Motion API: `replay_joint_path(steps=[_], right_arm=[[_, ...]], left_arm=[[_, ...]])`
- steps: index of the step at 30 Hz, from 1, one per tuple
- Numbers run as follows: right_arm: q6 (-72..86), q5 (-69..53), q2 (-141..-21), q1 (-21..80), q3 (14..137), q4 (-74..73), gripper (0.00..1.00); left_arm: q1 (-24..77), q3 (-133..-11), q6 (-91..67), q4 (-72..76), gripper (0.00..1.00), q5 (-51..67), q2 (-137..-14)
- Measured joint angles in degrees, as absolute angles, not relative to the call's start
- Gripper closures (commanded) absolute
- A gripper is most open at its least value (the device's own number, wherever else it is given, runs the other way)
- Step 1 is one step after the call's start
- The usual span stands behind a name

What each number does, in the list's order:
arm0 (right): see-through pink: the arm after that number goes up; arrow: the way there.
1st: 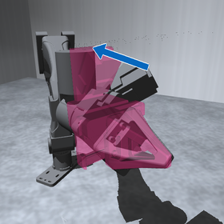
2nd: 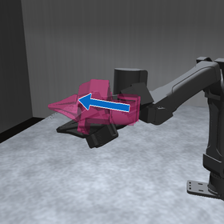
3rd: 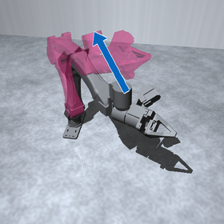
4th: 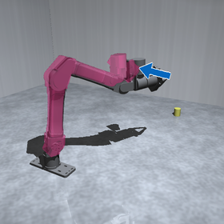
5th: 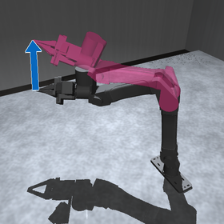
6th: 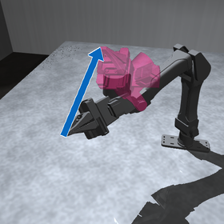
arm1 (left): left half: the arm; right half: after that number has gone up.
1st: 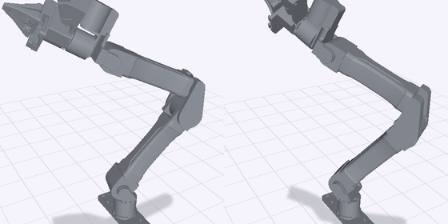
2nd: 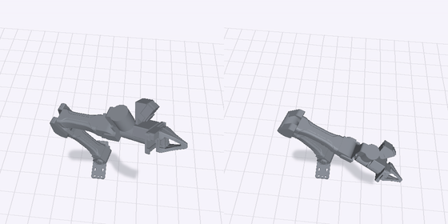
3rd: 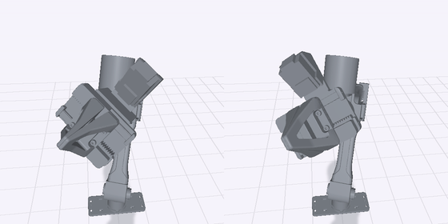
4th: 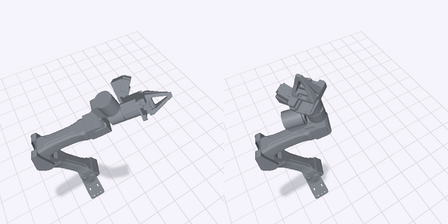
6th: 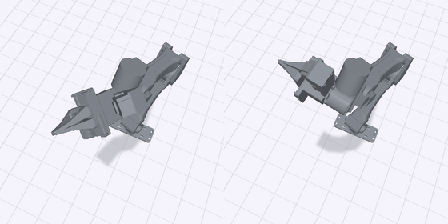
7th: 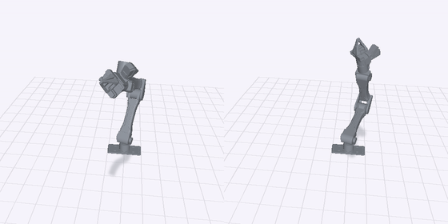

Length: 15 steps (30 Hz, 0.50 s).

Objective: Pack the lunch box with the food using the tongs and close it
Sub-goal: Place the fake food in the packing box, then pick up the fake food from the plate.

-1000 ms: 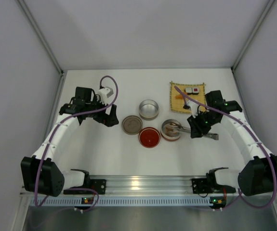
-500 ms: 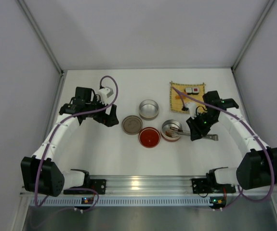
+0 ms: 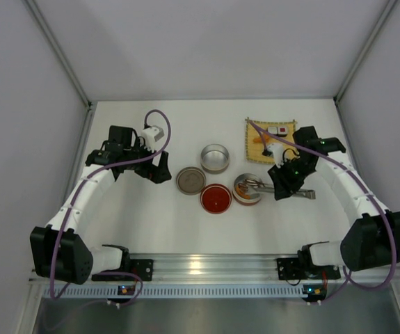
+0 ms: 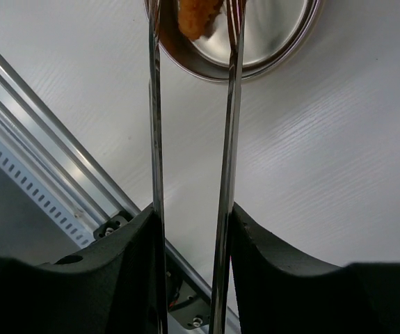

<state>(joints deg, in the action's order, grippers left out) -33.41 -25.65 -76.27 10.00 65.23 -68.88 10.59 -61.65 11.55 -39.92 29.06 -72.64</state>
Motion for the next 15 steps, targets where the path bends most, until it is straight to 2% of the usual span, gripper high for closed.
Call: replay_joint_path(steps=[15], right_arm=[[-33.21,-25.56,-76.25,10.02,71.26,-71.22,0.62]], left_arm=[[10.59,-61.65,12.03,-40.01,0.02,29.17,-72.64]])
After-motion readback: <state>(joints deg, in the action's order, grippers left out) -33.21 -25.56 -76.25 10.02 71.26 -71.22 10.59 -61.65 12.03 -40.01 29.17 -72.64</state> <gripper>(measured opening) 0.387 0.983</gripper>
